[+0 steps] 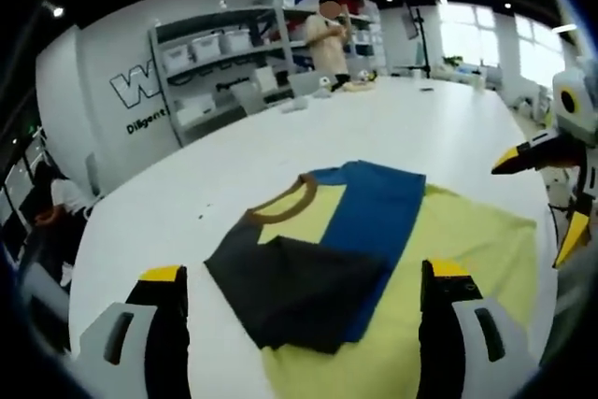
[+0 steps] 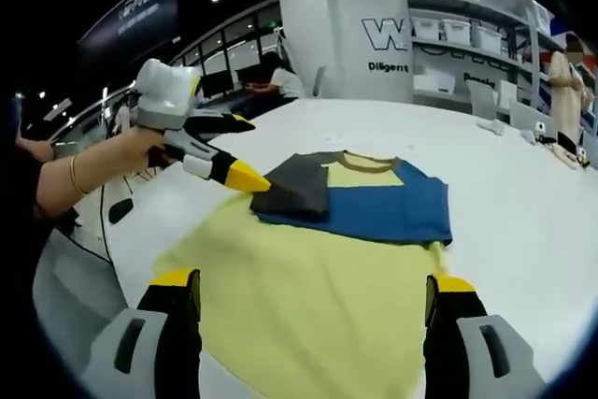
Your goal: Fold the garment on the visible template until the final outline fits inside the template.
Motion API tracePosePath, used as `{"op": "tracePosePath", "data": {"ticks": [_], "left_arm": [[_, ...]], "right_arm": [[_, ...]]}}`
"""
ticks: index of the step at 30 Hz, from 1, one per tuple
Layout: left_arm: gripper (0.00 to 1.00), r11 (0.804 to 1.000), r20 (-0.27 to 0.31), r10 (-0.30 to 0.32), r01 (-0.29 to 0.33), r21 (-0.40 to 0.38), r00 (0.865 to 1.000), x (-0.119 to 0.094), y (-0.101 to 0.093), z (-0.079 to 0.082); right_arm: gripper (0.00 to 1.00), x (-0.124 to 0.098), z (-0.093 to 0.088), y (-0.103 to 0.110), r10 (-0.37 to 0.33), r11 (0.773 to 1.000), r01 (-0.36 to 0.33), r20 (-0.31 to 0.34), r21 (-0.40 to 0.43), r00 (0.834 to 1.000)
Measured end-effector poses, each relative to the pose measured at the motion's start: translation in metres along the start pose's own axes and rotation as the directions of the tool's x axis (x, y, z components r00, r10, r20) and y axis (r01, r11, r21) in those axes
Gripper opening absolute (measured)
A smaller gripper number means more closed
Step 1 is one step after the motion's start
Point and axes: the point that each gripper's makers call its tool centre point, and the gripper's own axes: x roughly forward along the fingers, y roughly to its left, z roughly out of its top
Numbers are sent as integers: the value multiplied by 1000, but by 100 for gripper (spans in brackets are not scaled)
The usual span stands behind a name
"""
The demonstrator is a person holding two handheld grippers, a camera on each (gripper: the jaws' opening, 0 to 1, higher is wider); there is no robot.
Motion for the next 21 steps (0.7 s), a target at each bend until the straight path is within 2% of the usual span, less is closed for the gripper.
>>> {"op": "tracePosePath", "data": {"ticks": [7, 15, 21], "left_arm": [[97, 999, 13, 24, -24, -21, 1000, -10, 21, -9], [91, 999, -34, 48, -48, -22, 998, -18, 38, -33], [84, 997, -67, 74, -75, -18, 995, -20, 52, -53]], "right_arm": [[99, 17, 13, 16, 46, 997, -46, -3, -59, 999], [96, 38, 22, 31, 90, 991, -91, -13, -101, 996], [92, 54, 35, 44, 123, 985, -121, 8, -124, 992]]}}
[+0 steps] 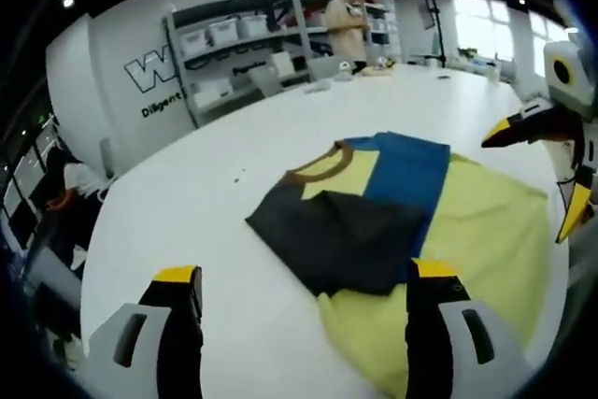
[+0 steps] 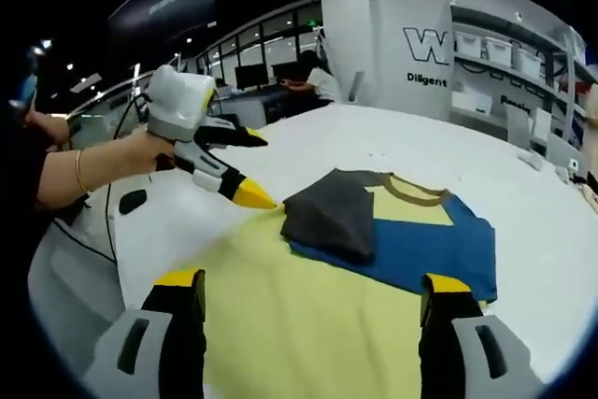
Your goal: Fold the garment on the visible template until the final outline fits inside the template.
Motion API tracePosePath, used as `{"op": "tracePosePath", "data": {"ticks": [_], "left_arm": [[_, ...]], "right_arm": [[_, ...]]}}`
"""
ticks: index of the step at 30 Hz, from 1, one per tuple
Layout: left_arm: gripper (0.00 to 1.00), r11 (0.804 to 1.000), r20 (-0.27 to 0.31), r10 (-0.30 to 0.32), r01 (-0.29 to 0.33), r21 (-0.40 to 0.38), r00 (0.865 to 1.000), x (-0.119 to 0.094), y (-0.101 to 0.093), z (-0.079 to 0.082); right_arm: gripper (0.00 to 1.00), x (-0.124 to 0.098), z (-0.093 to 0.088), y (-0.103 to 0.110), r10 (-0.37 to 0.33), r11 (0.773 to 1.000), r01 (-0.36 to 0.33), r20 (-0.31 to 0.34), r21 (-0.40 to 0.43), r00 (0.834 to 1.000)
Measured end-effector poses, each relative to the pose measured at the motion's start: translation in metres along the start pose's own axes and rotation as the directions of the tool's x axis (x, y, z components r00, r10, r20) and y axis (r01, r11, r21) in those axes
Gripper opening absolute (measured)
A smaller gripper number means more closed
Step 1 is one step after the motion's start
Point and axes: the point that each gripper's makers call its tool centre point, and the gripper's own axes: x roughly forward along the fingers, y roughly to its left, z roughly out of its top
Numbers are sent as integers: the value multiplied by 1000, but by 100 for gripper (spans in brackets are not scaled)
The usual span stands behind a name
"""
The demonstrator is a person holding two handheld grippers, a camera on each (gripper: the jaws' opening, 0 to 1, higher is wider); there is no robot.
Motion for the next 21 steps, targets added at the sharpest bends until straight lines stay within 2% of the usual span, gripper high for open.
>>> {"op": "tracePosePath", "data": {"ticks": [9, 14, 21], "left_arm": [[77, 1000, -41, 20, -20, 10, 999, 6, 15, -16], [69, 1000, -69, 2, -2, 0, 998, 15, 14, -27], [61, 1000, -66, -24, 22, -21, 998, 26, 10, -33]], "right_arm": [[84, 31, 17, 11, 48, 998, -46, 22, -52, 999], [78, 50, 23, 16, 67, 996, -65, 26, -68, 997], [72, 76, 30, 19, 87, 993, -85, 15, -80, 996]]}}
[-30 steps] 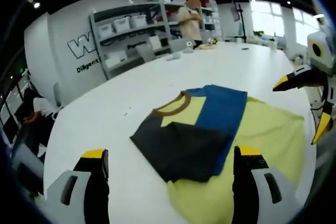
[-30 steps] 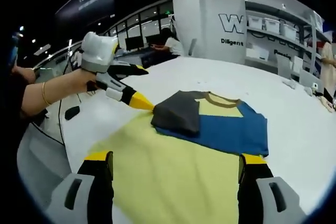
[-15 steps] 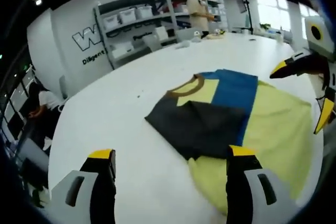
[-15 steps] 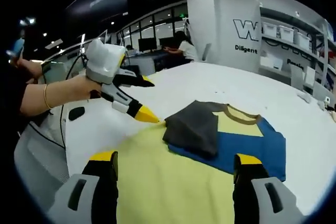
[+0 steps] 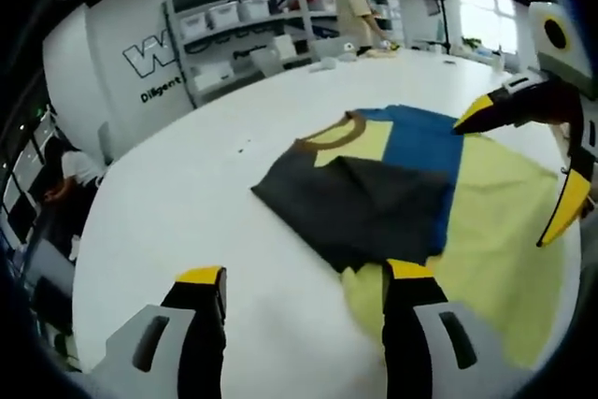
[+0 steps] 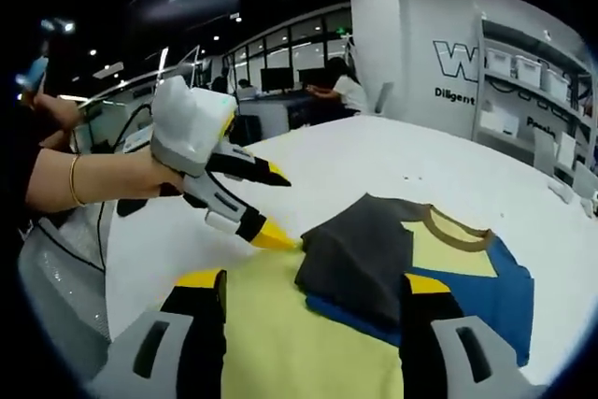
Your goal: Fold the garment on the visible template until the final outline fits inside the template.
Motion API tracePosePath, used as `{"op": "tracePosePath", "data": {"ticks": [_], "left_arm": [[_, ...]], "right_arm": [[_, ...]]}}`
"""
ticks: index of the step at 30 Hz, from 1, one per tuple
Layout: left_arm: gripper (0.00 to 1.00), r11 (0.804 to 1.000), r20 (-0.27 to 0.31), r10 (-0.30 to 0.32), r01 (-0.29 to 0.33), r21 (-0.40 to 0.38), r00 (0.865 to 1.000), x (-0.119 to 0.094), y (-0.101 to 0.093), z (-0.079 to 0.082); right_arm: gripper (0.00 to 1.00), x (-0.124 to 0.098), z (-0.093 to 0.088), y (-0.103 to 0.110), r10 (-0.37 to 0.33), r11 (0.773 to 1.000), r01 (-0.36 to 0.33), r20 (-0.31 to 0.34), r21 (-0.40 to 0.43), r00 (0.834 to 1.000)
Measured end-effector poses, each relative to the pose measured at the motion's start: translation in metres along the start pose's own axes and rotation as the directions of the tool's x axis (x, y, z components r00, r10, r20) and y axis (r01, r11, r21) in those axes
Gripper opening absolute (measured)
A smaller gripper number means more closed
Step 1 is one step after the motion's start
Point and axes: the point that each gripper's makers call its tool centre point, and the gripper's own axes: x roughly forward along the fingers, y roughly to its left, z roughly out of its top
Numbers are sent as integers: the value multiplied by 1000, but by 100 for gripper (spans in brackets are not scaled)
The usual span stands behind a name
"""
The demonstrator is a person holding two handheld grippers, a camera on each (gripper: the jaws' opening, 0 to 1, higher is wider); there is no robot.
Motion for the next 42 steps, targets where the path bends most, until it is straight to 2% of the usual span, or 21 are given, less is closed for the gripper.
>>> {"op": "tracePosePath", "data": {"ticks": [7, 15, 18, 21, 23, 28, 33, 42], "left_arm": [[44, 998, 18, -58, 58, -26, 998, 10, -6, -4], [40, 997, 25, -65, 66, -27, 998, 18, -8, -7], [38, 998, 0, -49, 49, -51, 999, 21, -6, -11], [27, 996, -5, -59, 58, -63, 998, 23, -9, -15], [23, 995, -8, -65, 64, -79, 998, 24, -11, -17], [15, 991, 6, -79, 79, -107, 997, 26, -16, -15], [5, 993, 15, -79, 80, -86, 997, 27, -21, -14], [3, 994, 20, -60, 61, -90, 998, 27, -20, -14]], "right_arm": [[61, 31, -6, 4, 2, 999, -3, -33, -38, 999], [49, 58, -17, 6, -22, 1000, 21, -57, -21, 998], [41, 66, -21, 3, -44, 999, 43, -70, -18, 997], [36, 72, -25, 0, -70, 997, 67, -88, -30, 994], [31, 76, -29, -1, -91, 995, 87, -103, -41, 990], [17, 79, -33, -6, -127, 991, 122, -117, -49, 985], [0, 77, -29, -9, -140, 990, 138, -107, -27, 984], [0, 62, -14, -25, -166, 986, 168, -63, 21, 984]]}}
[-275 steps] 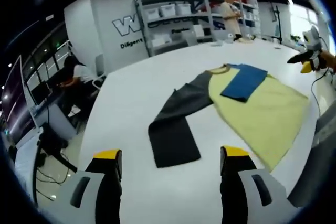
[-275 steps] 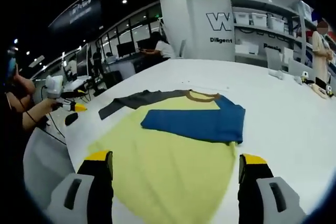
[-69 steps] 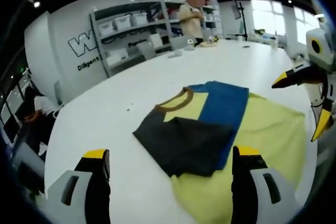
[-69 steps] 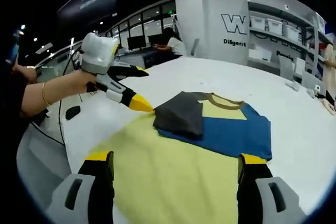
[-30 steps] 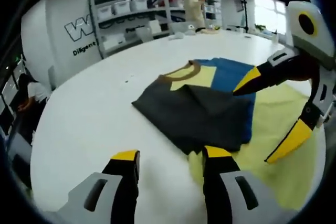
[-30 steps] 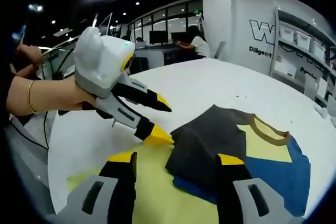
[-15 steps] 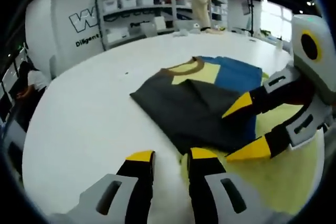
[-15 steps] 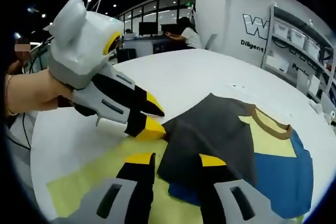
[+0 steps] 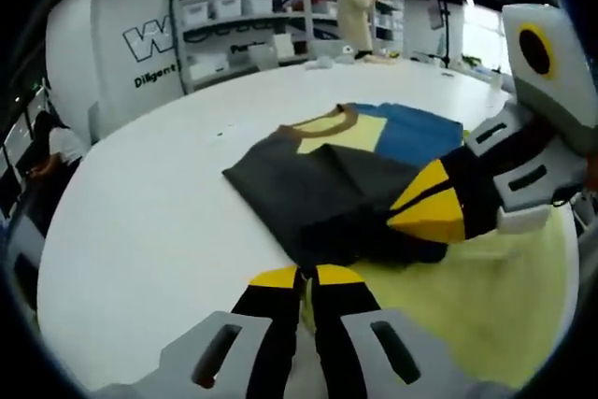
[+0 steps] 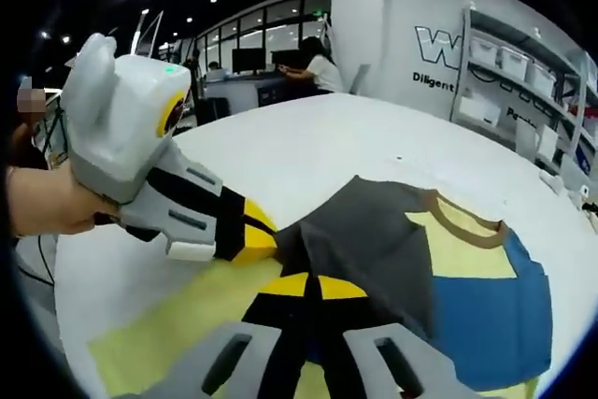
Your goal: Fold the garment on the visible template until the final outline fits inside the template.
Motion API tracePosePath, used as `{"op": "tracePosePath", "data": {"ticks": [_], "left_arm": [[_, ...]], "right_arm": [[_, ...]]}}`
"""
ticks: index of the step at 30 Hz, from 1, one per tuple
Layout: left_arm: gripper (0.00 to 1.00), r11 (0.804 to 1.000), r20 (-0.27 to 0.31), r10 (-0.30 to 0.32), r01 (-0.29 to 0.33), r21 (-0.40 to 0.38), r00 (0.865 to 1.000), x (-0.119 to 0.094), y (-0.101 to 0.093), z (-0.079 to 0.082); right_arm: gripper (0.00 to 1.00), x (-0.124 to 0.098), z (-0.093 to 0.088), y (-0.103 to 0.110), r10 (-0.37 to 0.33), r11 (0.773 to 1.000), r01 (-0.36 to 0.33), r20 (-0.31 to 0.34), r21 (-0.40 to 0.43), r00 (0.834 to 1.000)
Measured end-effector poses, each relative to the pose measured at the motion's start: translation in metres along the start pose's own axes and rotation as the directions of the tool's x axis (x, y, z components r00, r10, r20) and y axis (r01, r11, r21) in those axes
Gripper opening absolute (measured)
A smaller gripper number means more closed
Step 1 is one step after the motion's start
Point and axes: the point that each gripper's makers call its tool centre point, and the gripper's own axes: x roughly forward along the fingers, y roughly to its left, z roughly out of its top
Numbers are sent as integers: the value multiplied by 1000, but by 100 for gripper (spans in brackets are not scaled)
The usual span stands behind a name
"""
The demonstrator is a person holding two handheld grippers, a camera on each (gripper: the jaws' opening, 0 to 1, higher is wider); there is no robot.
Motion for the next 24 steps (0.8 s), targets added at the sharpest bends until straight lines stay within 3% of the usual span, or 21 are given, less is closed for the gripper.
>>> {"op": "tracePosePath", "data": {"ticks": [13, 16, 24], "left_arm": [[3, 1000, -4, 9, -9, 3, 1000, 0, -1, 0], [3, 1000, -5, 12, -12, 4, 1000, 0, -2, 0], [3, 999, -10, 37, -37, -37, 999, -2, 1, 0]], "right_arm": [[0, -28, 16, -54, -93, 990, 88, 49, 106, 994], [0, -36, 15, -72, -139, 972, 127, 48, 196, 989], [0, -56, 0, -117, -232, 929, 212, 32, 302, 972]]}}
